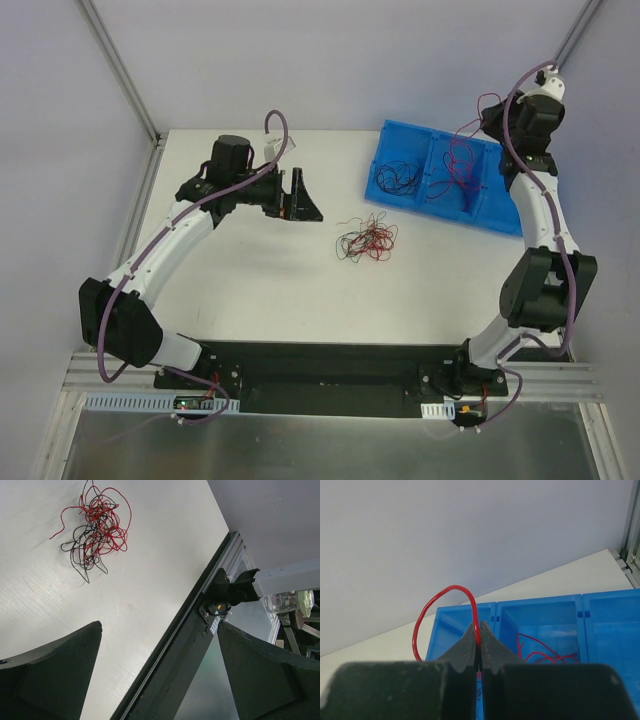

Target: Untangle the cables

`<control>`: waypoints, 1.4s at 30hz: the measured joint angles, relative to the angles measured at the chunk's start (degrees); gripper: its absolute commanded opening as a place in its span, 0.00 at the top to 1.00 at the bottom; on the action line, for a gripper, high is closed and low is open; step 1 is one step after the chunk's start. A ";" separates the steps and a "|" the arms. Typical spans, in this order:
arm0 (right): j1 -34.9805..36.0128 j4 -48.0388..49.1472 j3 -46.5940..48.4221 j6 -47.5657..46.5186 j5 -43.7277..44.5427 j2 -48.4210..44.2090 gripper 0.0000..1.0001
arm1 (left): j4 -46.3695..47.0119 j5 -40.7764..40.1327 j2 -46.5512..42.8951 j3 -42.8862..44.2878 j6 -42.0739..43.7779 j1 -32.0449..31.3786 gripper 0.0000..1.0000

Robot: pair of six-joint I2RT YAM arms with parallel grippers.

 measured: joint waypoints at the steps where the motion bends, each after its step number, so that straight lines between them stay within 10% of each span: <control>1: 0.00 0.81 0.02 -0.04 -0.11 1.42 1.00 | 0.00 0.31 0.09 0.00 -0.02 0.00 0.01; 13: 2.38 -1.05 1.09 -5.38 8.57 14.27 1.00 | 0.98 -1.11 -0.20 -4.70 0.13 -5.16 0.01; 30: 6.64 -29.46 18.10 -9.94 20.76 29.83 0.98 | 1.22 -12.92 -5.57 -7.19 4.61 -9.03 0.01; 42: 6.54 -39.36 20.79 -11.06 20.20 29.77 0.64 | 0.13 -13.38 -5.16 -7.19 4.96 -9.03 0.01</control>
